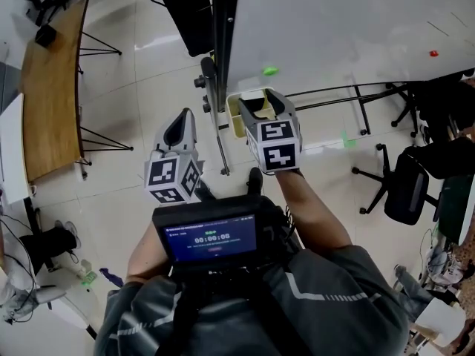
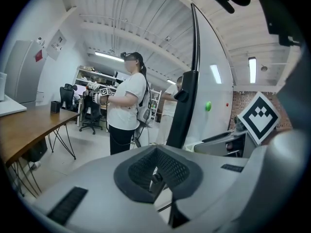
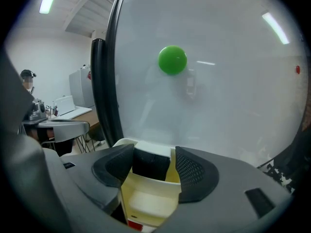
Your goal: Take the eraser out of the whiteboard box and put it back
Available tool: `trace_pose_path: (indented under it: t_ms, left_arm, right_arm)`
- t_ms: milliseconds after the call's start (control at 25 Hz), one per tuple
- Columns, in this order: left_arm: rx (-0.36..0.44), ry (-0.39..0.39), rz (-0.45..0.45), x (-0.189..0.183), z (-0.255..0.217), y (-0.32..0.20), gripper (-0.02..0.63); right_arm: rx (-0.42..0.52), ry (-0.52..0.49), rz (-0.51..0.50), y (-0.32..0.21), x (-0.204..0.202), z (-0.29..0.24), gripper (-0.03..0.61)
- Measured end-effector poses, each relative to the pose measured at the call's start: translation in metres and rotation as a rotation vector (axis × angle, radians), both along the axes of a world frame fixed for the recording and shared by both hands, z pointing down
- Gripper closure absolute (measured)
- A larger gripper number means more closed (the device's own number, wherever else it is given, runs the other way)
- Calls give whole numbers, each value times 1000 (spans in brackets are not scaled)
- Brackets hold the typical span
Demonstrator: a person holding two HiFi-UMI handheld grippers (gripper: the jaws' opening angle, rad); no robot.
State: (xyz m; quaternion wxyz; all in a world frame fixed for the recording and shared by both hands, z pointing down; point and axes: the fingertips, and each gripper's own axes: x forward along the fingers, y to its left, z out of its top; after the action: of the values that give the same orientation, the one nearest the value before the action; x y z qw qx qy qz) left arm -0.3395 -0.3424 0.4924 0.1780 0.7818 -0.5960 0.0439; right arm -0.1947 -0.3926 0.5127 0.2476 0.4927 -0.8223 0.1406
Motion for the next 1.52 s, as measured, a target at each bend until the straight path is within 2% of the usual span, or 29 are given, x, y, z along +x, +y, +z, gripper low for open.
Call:
trace_pose_path:
  t_ms: [80,280,480,800,1040,1200,1520]
  left_arm:
    - [0,0,-4,-1,0,0,580]
    - [7,-1,-5,-1,-2,1,580]
    - [34,-1,5,1,-22,3,580]
    - [162,-3,16,8,-93,14,581]
    - [252,-2,122,10,-157,35,581]
    - [327,-14,151,8,-206,48,583]
    - [393,-14,175,13,-242,61,583]
  right_arm:
    - [12,12,-1,-1,-1,0,307]
    - [4,8,-13,1,-2,0,308]
    - [35,-51,-30,3,-2,-13,310]
    - [207,-181,-97,24,8,-105,310]
    - [318,-279,-166,48,10,-185,310]
    - [393,-338,-204,61,22,-235,310]
    - [440,-391,-235,74,33,-270,310]
